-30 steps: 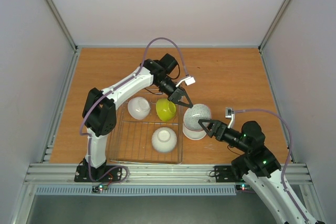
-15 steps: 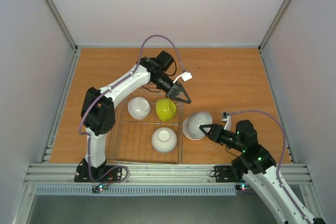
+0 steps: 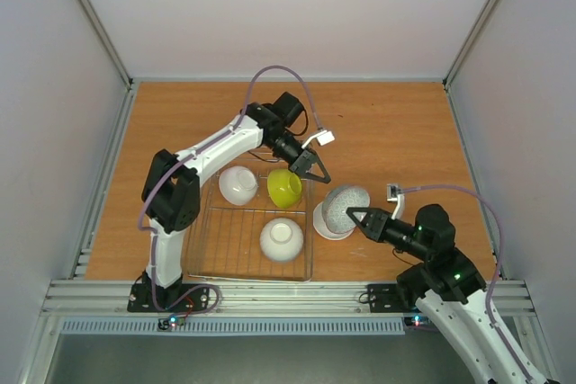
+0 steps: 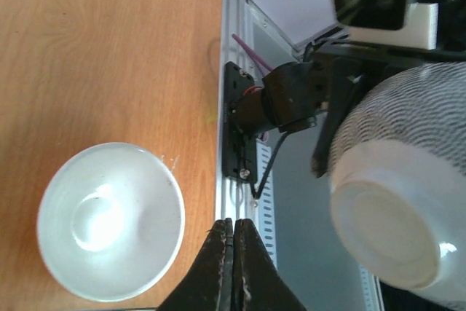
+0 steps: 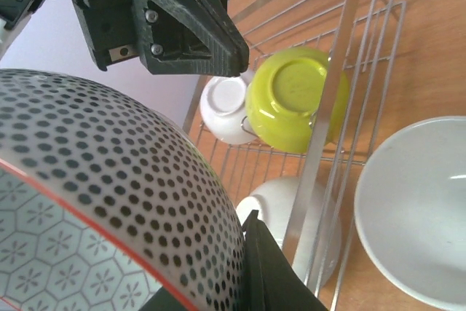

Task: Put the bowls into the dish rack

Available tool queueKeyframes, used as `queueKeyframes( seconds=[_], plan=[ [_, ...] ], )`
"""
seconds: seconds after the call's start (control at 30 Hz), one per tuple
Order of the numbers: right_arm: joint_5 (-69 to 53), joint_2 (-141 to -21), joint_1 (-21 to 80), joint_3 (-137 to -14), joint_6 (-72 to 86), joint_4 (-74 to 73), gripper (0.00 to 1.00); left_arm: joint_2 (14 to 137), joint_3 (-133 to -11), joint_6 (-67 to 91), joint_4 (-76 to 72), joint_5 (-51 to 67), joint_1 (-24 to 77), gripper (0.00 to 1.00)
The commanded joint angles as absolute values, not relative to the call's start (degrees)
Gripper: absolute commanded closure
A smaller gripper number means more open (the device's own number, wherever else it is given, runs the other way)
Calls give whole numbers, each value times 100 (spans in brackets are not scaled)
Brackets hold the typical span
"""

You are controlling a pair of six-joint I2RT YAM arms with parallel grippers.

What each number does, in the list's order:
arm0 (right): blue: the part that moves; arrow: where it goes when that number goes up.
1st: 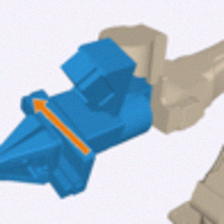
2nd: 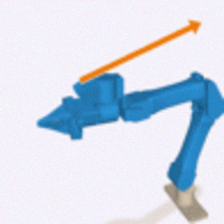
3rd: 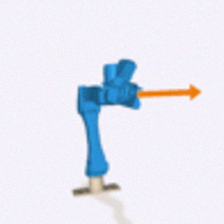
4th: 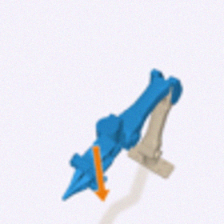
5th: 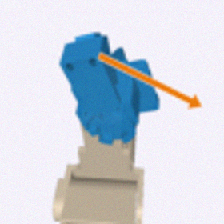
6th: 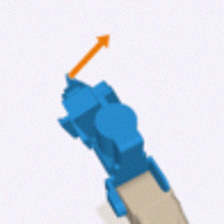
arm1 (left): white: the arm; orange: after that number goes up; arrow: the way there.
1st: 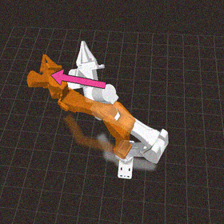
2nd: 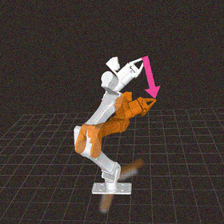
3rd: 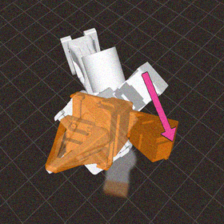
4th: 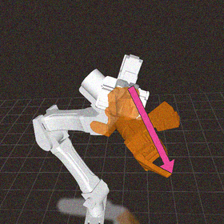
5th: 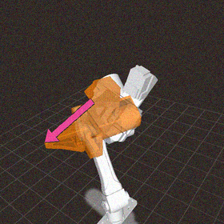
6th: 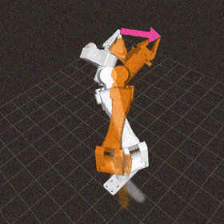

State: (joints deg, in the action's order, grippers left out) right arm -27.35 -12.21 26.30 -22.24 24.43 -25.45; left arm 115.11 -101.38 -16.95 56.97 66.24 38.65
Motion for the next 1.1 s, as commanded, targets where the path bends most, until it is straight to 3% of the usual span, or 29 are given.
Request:
queueKeyframes(
  seconds=[0.0, 0.17, 0.27, 0.77, 1.07],
  plan=[
    [-2075, -1344, 2637, -2962, 1896, -3323, 99, 11130, -9992, -1618, 5369, 5906, 3858, 97],
    [-1600, -1855, 2637, -3419, 1669, -4114, 99, 10318, -9463, -1405, 4687, 4757, 3867, 68],
    [-1384, -2184, 2637, -3556, 1665, -4307, 99, 10086, -9346, -1360, 4542, 4362, 3867, 60],
    [-443, -3775, 2637, -4033, 1618, -4713, 99, 10045, -9070, -1463, 4305, 3178, 4459, 45],
    [-459, -4540, 2637, -4180, 1543, -4255, 99, 10168, -9069, -1536, 4314, 3070, 4697, 44]
  ],
)
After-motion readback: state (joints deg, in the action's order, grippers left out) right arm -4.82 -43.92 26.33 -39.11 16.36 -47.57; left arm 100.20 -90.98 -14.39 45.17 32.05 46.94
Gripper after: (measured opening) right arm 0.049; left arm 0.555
